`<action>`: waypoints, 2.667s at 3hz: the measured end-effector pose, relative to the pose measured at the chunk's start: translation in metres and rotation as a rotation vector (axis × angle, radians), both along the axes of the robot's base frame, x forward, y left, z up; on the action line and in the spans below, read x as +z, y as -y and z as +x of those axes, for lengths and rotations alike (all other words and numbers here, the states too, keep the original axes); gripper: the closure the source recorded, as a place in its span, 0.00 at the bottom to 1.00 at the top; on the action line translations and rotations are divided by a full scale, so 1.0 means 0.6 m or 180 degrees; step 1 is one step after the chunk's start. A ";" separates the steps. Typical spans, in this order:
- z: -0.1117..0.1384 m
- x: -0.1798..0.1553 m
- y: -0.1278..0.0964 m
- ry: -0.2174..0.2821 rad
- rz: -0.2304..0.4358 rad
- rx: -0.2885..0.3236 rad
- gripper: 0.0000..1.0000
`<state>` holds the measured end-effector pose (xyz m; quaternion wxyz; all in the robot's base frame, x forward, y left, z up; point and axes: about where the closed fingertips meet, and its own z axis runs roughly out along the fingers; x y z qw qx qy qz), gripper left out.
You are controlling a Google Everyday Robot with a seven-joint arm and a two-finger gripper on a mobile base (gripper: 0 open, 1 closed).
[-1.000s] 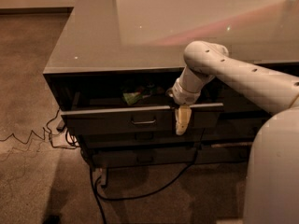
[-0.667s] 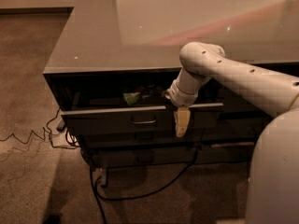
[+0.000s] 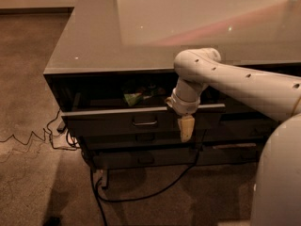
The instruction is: Open top drawer
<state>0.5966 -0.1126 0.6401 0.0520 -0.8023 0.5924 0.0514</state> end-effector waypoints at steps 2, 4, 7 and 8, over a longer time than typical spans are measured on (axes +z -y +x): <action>-0.022 0.006 0.039 0.0068 -0.0386 -0.0046 0.65; -0.035 0.012 0.048 0.0104 -0.0496 -0.0061 0.86; -0.086 -0.001 0.025 0.0002 -0.0697 0.0119 0.16; -0.159 0.003 0.035 -0.0070 -0.0925 0.0098 0.00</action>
Offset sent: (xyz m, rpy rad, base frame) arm -0.0315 -0.0516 0.0275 -0.2429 -0.0759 -0.0475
